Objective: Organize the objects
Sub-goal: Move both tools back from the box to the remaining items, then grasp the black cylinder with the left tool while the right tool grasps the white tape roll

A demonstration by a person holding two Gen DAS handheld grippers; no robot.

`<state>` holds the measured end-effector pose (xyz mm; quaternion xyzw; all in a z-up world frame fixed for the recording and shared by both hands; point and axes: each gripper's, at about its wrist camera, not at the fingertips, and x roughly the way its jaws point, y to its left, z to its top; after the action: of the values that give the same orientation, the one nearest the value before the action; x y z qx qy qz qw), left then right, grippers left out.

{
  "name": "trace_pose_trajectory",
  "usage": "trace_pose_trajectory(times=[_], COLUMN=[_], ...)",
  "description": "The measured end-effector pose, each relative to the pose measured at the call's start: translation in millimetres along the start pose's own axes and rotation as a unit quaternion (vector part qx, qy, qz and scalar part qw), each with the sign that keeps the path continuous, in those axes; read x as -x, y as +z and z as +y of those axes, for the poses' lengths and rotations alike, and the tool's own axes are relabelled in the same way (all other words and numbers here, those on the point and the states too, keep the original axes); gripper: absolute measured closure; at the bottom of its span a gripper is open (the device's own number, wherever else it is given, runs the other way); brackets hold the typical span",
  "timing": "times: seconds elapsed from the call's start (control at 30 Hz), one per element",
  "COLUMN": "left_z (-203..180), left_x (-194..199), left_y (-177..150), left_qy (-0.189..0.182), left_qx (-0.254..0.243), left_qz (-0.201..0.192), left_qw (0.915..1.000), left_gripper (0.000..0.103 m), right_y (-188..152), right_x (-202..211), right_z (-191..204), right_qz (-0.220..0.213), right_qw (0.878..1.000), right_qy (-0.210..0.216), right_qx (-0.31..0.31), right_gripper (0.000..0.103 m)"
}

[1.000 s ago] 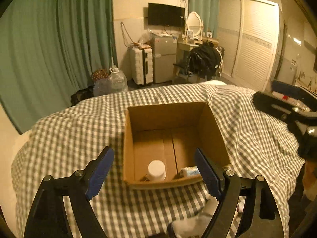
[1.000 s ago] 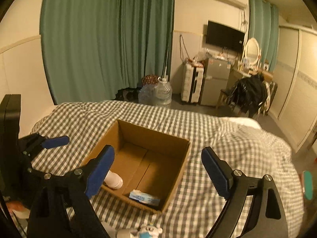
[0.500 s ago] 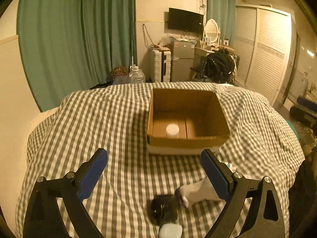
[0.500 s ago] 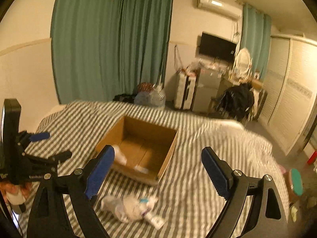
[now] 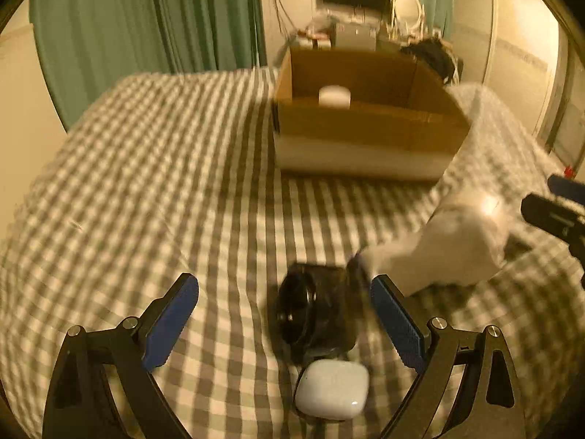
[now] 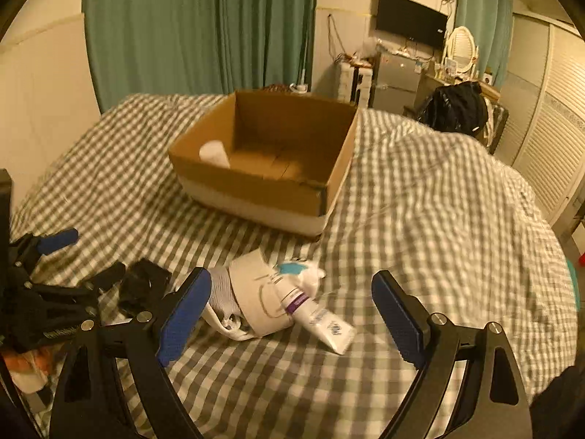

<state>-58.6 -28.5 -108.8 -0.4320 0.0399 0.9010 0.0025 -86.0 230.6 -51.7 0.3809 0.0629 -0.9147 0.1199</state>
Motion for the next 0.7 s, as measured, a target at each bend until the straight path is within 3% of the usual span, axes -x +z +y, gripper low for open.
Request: trace_pose_trajectory(times=[0.2,0.53,0.63,0.7], left_z=[-12,-27,-30,-31], left_x=[-27,-47,-47,-46], left_y=[-15,-18,-20,-21], left_qy=[-0.001,-0.026,-0.024,-0.029], left_qx=[-0.017,-0.033,-0.037,-0.038], left_qz=[0.039,0.072,0.067,0.062], left_qw=[0.9991,0.9965,0.9968,0.9969], left_gripper=[0.006,0.006,0.013,0.018], right_y=[-7,-7,-10,-11], right_x=[-32,-48,-48,-47], right_z=[8,9,6,6], right_qz=[0.023,0.042,0.048,0.047], right_qw=[1.000,0.998,0.997,0.997], right_qy=[0.010,0.037,0.054,0.057], right_qx=[0.015,0.012,0.003,0.001], right_gripper=[0.017,0.052,0.067,0.067])
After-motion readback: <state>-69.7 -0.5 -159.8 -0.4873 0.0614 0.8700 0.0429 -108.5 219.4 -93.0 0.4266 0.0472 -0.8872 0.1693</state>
